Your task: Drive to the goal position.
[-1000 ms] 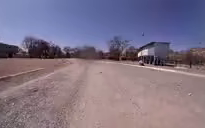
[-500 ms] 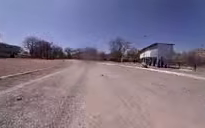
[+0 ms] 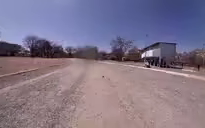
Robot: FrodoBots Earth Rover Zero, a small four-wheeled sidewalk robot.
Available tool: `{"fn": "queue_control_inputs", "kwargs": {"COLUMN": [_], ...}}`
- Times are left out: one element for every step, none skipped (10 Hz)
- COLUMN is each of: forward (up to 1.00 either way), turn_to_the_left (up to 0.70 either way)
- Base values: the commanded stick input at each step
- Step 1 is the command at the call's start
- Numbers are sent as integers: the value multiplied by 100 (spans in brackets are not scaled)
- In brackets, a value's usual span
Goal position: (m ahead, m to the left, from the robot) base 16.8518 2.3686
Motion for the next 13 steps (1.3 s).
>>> {"fn": "queue_control_inputs", "kwargs": {"forward": [100,100,100,100,100,100,100,100,100,100,100,100,100], "turn_to_the_left": [0,0,0,0,0,0,0,0,0,0,0,0,0]}}
